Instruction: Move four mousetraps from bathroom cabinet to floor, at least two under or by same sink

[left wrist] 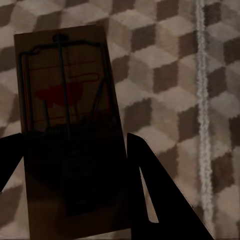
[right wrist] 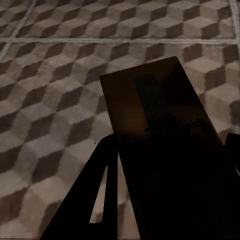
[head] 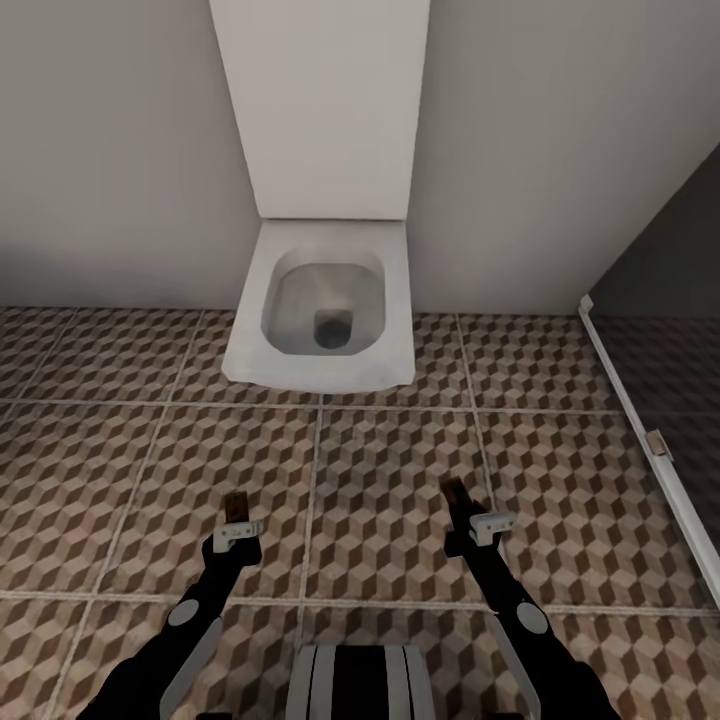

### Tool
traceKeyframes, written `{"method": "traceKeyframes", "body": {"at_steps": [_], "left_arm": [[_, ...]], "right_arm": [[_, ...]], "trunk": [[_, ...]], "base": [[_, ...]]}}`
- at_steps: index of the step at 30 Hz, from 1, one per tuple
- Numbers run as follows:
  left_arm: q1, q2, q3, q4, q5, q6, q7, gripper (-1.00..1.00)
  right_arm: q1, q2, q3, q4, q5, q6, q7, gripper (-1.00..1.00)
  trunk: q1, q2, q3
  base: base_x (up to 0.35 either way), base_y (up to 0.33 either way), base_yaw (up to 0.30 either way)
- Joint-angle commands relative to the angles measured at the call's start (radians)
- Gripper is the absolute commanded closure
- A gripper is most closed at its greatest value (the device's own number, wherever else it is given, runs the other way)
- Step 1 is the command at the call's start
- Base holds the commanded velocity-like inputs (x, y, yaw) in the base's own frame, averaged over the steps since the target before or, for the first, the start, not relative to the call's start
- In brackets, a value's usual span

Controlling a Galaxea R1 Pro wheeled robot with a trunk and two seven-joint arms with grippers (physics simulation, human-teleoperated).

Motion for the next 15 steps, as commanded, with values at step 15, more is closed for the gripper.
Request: {"method": "traceKeyframes", "body": {"at_steps": [15], "left_arm": [[-0.001,0.001,-0.006,-0.010,0.006,-0.005,0.011,1.00]], "right_arm": [[0.000,0.002,0.000,-0.011,-0.006,-0.003,0.005,1.00]], "trunk": [[0.007,-0.004,-0.059]], "base": [[0.000,0.000,0.000]]}}
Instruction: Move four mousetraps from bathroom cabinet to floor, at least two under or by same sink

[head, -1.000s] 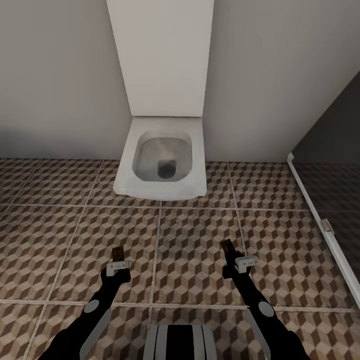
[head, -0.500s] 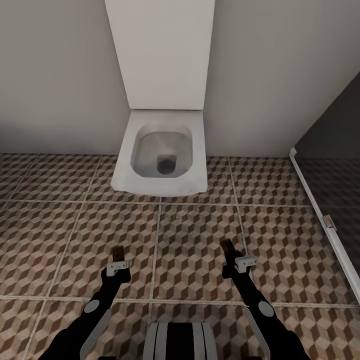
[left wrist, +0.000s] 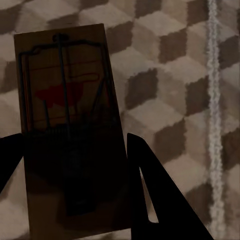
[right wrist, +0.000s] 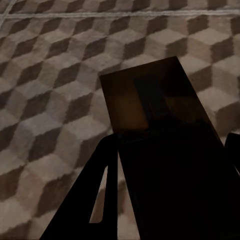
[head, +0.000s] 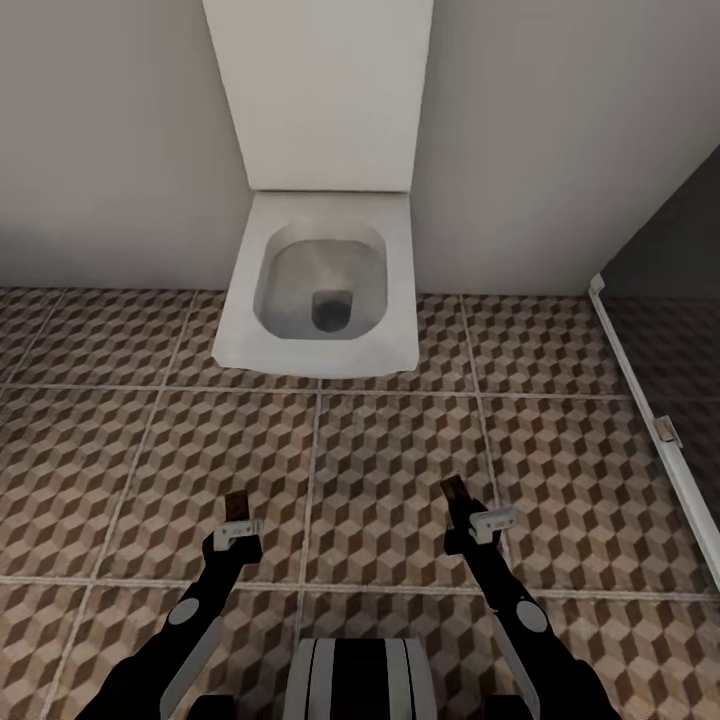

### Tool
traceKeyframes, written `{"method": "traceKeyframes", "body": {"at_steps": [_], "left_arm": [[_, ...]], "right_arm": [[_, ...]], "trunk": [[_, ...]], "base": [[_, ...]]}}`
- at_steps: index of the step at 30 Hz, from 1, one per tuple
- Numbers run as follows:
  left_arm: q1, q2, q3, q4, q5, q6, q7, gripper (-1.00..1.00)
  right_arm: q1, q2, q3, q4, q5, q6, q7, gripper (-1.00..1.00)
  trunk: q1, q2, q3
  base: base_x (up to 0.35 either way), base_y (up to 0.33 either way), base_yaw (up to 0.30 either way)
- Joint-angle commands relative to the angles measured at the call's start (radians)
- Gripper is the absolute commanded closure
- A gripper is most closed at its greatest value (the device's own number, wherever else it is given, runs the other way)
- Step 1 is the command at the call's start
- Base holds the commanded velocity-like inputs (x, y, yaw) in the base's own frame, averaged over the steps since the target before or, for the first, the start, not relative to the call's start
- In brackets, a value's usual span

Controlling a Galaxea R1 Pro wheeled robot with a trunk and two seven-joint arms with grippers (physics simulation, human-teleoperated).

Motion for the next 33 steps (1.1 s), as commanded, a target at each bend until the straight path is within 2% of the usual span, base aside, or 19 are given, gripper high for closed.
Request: {"method": "traceKeyframes", "body": {"at_steps": [1,9,11,16,25,33], "left_arm": [[-0.001,0.001,-0.007,-0.014,0.007,-0.005,0.010,1.00],[-0.001,-0.001,-0.006,-0.138,0.007,0.005,0.010,1.00],[-0.001,-0.004,-0.006,-0.153,0.007,0.005,0.010,1.00],[-0.001,-0.006,-0.006,-0.167,0.007,0.006,0.010,1.00],[-0.001,-0.003,-0.009,-0.168,0.007,0.005,0.010,1.00],[-0.001,-0.001,-0.009,-0.165,0.007,0.004,0.010,1.00]], "right_arm": [[0.000,0.001,0.000,-0.002,-0.005,-0.003,0.005,1.00],[-0.016,0.013,0.000,-0.014,-0.007,-0.003,0.007,1.00],[-0.021,0.014,0.000,-0.015,-0.007,-0.003,0.008,1.00],[-0.026,0.017,0.000,-0.015,-0.008,-0.002,0.009,1.00],[-0.034,0.049,0.001,-0.015,-0.008,-0.001,0.032,1.00],[-0.053,0.060,0.001,-0.015,-0.007,0.000,0.043,1.00]], "trunk": [[0.000,0.000,-0.004],[0.004,-0.002,-0.035],[0.004,-0.002,-0.035],[0.004,-0.002,-0.035],[0.004,-0.002,-0.035],[0.004,-0.002,-0.035]], "base": [[0.000,0.000,0.000],[0.000,0.000,0.000],[0.000,0.000,0.000],[0.000,0.000,0.000],[0.000,0.000,0.000],[0.000,0.000,0.000]]}}
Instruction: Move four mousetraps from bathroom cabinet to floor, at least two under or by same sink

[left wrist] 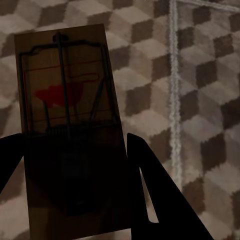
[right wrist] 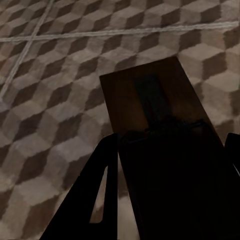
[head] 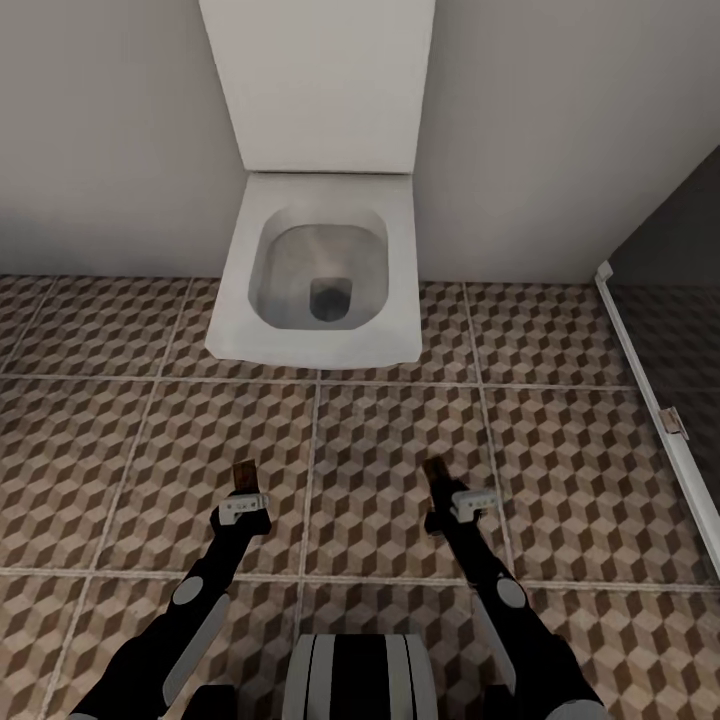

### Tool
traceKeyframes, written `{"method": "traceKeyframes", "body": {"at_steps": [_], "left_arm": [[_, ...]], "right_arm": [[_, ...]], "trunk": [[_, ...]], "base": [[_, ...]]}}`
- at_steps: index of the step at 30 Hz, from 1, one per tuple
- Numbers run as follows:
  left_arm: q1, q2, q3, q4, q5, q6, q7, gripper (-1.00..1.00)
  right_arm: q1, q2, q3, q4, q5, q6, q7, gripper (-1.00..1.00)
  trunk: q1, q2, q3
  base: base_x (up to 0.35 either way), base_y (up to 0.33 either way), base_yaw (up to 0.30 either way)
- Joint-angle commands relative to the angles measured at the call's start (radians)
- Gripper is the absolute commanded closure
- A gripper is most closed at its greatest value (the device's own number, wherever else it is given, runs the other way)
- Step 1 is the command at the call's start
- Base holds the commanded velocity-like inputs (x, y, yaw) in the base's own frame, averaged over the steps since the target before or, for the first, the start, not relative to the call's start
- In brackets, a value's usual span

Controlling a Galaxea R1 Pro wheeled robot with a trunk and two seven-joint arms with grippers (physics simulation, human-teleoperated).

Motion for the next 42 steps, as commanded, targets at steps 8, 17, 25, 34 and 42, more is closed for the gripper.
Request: {"method": "traceKeyframes", "body": {"at_steps": [8,17,25,34,42], "left_arm": [[-0.001,0.001,-0.004,0.004,0.006,-0.005,0.010,1.00],[-0.001,0.001,0.000,0.012,0.006,-0.007,0.009,1.00],[-0.001,0.007,-0.002,0.013,0.006,-0.013,0.009,1.00],[-0.001,0.008,-0.004,0.012,0.006,-0.014,0.010,1.00],[-0.001,0.008,-0.004,0.012,0.006,-0.014,0.010,1.00]], "right_arm": [[-0.054,-0.006,-0.001,0.015,-0.002,0.005,0.006,1.00],[-0.097,-0.009,-0.001,0.074,0.000,0.013,0.005,1.00],[-0.102,-0.005,-0.001,0.135,0.000,0.008,0.006,1.00],[-0.103,0.005,-0.001,0.181,0.000,0.003,0.004,1.00],[-0.103,0.020,-0.001,0.187,-0.001,0.004,0.004,1.00]], "trunk": [[0.000,0.000,0.000],[0.000,0.000,0.000],[0.000,0.000,0.000],[0.000,0.000,0.000],[0.000,0.000,0.000]], "base": [[0.000,0.000,0.000],[0.000,0.000,0.000],[0.000,0.000,0.000],[0.000,0.000,0.000],[0.000,0.000,0.000]]}}
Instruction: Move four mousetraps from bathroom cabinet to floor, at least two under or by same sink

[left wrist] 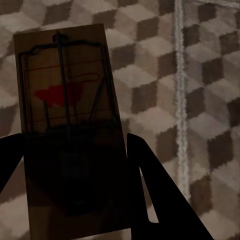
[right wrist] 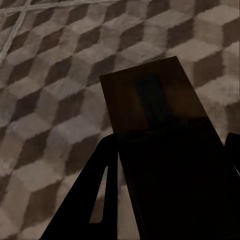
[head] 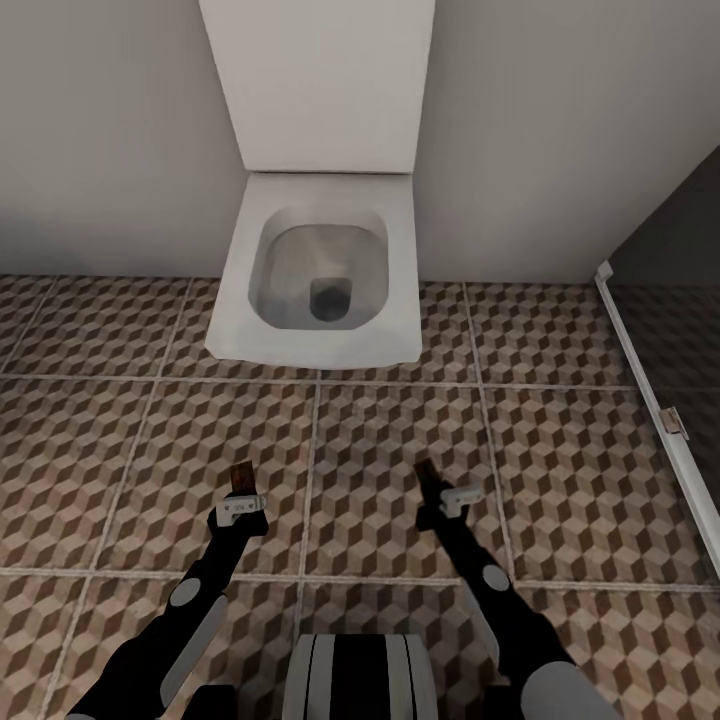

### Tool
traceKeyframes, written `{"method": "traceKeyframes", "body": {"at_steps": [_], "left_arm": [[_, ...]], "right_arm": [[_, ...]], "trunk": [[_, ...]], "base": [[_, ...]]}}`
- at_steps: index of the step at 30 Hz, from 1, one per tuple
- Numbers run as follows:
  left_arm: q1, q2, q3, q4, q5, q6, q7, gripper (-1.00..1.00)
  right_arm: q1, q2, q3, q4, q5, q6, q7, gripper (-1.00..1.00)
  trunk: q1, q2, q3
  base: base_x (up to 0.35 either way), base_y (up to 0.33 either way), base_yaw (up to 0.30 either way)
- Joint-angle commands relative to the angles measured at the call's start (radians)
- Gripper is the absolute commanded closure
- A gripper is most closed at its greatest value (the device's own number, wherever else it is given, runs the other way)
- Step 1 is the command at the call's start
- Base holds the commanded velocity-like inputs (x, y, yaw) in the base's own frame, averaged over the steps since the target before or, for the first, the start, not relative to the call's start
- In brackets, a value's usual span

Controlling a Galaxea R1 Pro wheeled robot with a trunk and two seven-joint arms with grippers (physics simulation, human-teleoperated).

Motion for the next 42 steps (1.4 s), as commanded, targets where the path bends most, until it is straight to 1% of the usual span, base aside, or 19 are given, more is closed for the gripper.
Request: {"method": "traceKeyframes", "body": {"at_steps": [1,6,10,24,33,42], "left_arm": [[-0.001,0.002,-0.006,-0.001,0.006,-0.005,0.010,1.00],[-0.001,0.002,-0.006,-0.005,0.006,-0.005,0.010,1.00],[-0.001,0.002,-0.006,-0.005,0.006,-0.005,0.010,1.00],[-0.001,0.002,-0.006,-0.006,0.006,-0.005,0.010,1.00],[-0.001,0.002,-0.006,-0.007,0.006,-0.005,0.010,1.00],[-0.001,0.002,-0.006,-0.005,0.006,-0.005,0.010,1.00]], "right_arm": [[0.000,0.003,-0.001,0.008,-0.005,-0.003,0.005,1.00],[0.000,0.014,0.000,0.052,-0.004,-0.004,0.006,1.00],[0.000,0.016,0.000,0.062,-0.003,-0.004,0.006,1.00],[0.000,0.008,-0.001,0.067,0.002,-0.014,0.002,1.00],[0.000,0.008,-0.002,0.106,0.003,-0.031,-0.001,1.00],[0.000,0.008,-0.002,0.108,0.003,-0.041,-0.001,1.00]], "trunk": [[0.000,0.000,0.000],[0.000,0.000,0.000],[0.000,0.000,0.000],[0.000,0.000,0.000],[0.000,0.000,0.000],[0.004,-0.002,-0.035]], "base": [[0.000,0.000,0.000],[0.000,0.000,0.000],[0.000,0.000,0.000],[0.000,0.000,0.000],[0.000,0.000,0.000],[0.000,0.000,0.000]]}}
